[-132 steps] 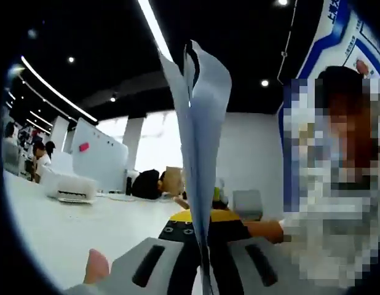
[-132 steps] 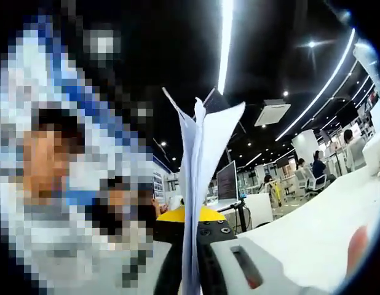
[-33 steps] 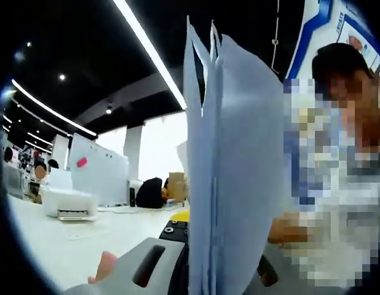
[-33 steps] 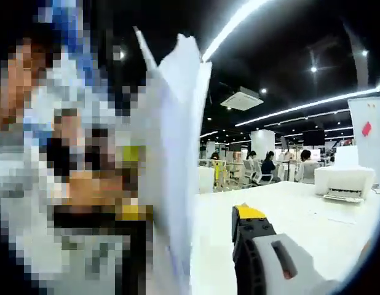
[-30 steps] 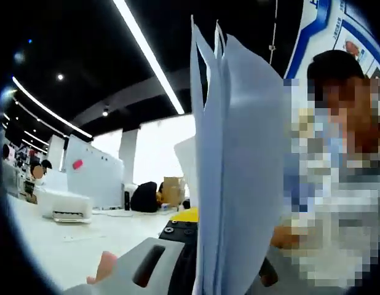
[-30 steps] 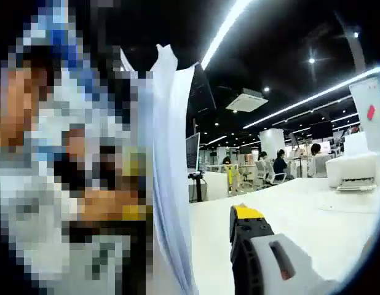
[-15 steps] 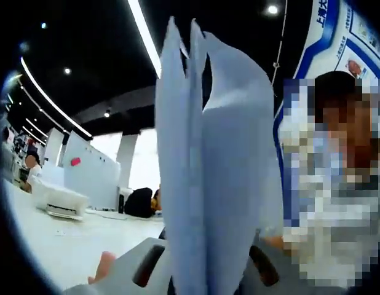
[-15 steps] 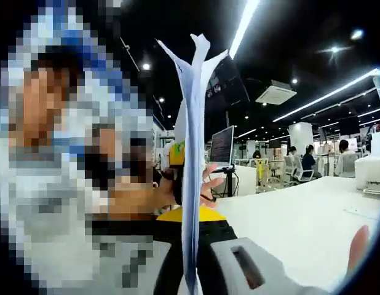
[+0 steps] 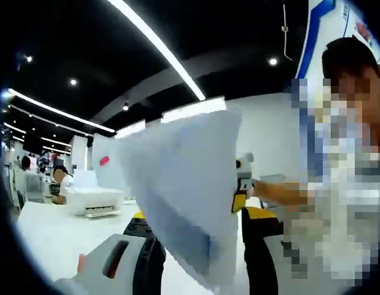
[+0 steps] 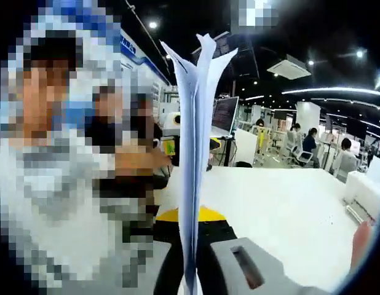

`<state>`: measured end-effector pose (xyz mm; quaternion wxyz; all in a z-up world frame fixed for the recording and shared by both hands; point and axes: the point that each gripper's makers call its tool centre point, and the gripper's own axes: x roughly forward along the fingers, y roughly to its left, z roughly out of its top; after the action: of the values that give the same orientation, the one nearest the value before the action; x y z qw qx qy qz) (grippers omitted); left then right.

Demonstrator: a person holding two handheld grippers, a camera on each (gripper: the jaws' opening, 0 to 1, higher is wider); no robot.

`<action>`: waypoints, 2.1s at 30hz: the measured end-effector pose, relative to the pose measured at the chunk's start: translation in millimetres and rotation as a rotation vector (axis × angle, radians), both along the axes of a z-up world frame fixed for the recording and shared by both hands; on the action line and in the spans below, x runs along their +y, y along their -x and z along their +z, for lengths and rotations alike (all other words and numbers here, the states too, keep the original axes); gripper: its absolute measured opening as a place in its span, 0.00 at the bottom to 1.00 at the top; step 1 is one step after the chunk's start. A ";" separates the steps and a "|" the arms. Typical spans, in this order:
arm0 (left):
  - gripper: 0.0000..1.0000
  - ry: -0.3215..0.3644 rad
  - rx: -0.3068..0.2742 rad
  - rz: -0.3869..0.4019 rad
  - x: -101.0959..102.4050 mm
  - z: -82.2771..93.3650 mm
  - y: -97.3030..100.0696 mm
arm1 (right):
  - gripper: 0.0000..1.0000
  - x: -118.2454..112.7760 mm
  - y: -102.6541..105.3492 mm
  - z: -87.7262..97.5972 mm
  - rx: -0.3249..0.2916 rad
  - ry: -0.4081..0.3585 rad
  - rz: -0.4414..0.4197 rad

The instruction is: Organize the stack of printing papers by aligning and flattening the scattered papers on the table

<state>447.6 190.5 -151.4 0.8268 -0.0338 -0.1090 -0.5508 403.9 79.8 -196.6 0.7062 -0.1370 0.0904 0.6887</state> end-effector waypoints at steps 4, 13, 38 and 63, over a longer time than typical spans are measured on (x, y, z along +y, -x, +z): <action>0.41 -0.069 0.002 -0.015 -5.3 3.9 5.5 | 0.00 -4.4 -0.6 17.2 -0.019 0.179 0.068; 0.06 -0.024 0.012 -0.119 -7.8 2.4 32.1 | 0.00 -1.0 1.6 13.1 0.012 0.196 0.084; 0.06 0.304 -0.132 -0.237 17.4 64.5 63.5 | 0.74 -14.7 -10.2 11.1 0.058 -0.760 -0.053; 0.20 0.215 -0.061 -0.119 21.5 -30.1 39.3 | 0.00 -34.7 8.1 -15.8 0.053 -0.608 -0.005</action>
<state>408.4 212.0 -181.5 0.7806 -0.1119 -0.1903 -0.5848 395.8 45.0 -212.4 0.7138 0.0990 -0.1013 0.6859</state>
